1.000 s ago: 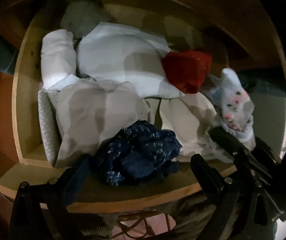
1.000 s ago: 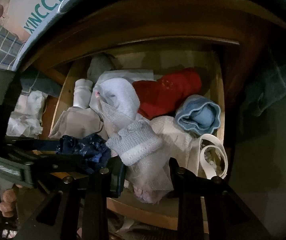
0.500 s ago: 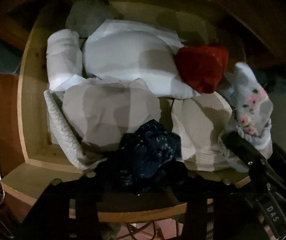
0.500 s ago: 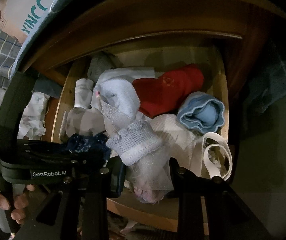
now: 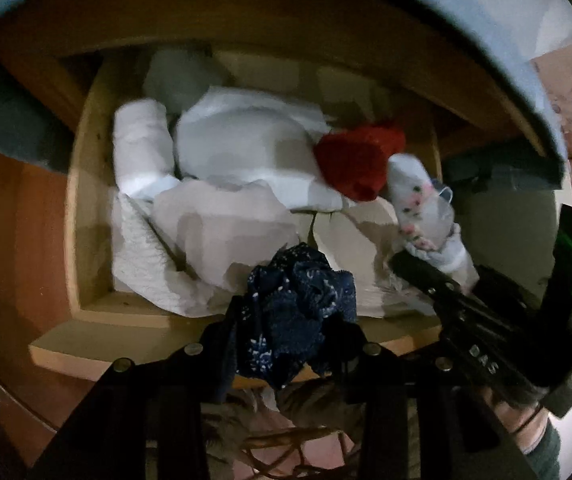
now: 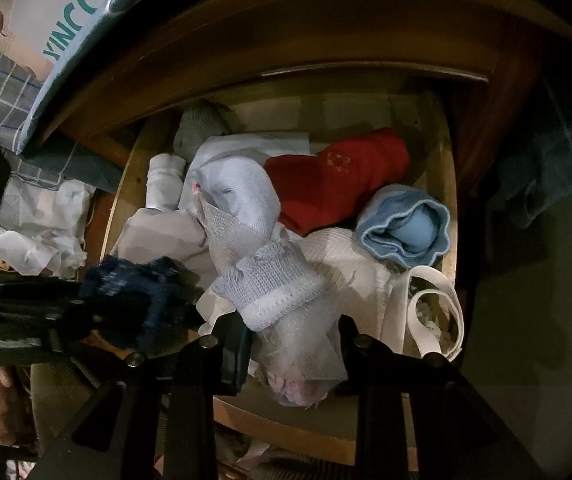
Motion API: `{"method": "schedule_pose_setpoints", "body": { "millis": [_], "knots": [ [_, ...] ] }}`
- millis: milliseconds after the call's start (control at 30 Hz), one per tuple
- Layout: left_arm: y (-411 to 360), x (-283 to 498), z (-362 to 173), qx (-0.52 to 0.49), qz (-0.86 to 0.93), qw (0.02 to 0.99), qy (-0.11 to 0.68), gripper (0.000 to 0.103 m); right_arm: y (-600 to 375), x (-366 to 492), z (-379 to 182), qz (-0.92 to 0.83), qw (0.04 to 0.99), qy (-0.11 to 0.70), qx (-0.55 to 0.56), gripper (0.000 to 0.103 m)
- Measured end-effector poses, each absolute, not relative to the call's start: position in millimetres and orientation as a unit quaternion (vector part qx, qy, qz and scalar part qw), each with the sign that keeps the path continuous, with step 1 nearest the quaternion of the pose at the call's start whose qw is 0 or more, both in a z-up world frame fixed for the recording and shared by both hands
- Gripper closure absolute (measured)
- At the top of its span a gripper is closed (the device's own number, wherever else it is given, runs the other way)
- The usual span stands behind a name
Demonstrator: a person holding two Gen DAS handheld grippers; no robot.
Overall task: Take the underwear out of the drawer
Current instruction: 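Grasp the dark blue lace underwear with the left gripper and lift, then carry the blue underwear into the white box and open the left gripper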
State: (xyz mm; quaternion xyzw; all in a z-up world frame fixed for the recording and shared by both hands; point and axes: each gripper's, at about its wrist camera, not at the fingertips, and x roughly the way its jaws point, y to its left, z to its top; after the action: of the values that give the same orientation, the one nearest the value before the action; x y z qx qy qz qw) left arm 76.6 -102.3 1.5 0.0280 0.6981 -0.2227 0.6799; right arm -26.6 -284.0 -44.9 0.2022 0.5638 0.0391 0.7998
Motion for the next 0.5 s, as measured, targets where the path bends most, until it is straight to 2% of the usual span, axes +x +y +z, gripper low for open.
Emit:
{"method": "schedule_pose_setpoints", "body": {
  "millis": [333,500],
  "knots": [
    [-82.8,71.7,56.6,0.033,-0.279,0.725,0.628,0.065,-283.1,-27.3,-43.4,0.035,0.803,0.562,0.193,0.076],
    [-74.0,69.3,100.9,0.052,-0.299,0.767,0.566,0.065,-282.2,-27.9,-43.2,0.034,0.803,0.563,0.191,0.076]
  ]
}}
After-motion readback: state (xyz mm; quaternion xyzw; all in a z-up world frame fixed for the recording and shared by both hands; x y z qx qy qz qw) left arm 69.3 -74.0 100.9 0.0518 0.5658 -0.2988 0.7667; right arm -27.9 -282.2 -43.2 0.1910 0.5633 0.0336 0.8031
